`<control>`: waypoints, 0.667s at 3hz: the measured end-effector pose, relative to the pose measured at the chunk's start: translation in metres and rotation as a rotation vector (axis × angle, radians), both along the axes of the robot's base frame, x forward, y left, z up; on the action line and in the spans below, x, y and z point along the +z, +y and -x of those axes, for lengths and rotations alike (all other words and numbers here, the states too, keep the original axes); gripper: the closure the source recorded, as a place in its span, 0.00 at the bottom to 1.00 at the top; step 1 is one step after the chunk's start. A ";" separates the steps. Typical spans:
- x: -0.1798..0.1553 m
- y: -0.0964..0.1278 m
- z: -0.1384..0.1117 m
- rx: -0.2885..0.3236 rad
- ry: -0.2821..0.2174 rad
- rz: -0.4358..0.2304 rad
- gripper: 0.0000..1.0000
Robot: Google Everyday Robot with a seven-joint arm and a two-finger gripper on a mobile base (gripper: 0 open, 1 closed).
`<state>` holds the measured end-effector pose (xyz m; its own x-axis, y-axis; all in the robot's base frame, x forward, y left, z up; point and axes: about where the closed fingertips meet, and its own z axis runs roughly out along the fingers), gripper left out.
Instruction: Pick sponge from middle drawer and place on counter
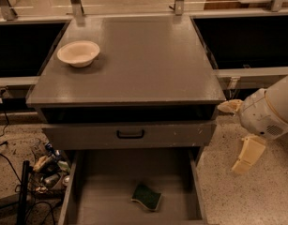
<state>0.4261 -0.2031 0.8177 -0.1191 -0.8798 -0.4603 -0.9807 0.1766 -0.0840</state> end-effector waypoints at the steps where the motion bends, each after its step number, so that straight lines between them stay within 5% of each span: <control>1: -0.029 0.001 0.003 -0.025 0.018 0.098 0.00; 2: -0.029 0.001 0.003 -0.025 0.018 0.098 0.00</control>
Offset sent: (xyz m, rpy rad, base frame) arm -0.0038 -0.0009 -0.0406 -0.1066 0.0299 -0.0356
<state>0.4229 -0.2021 0.7886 -0.1493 -0.9172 -0.3693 -0.9775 0.1932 -0.0847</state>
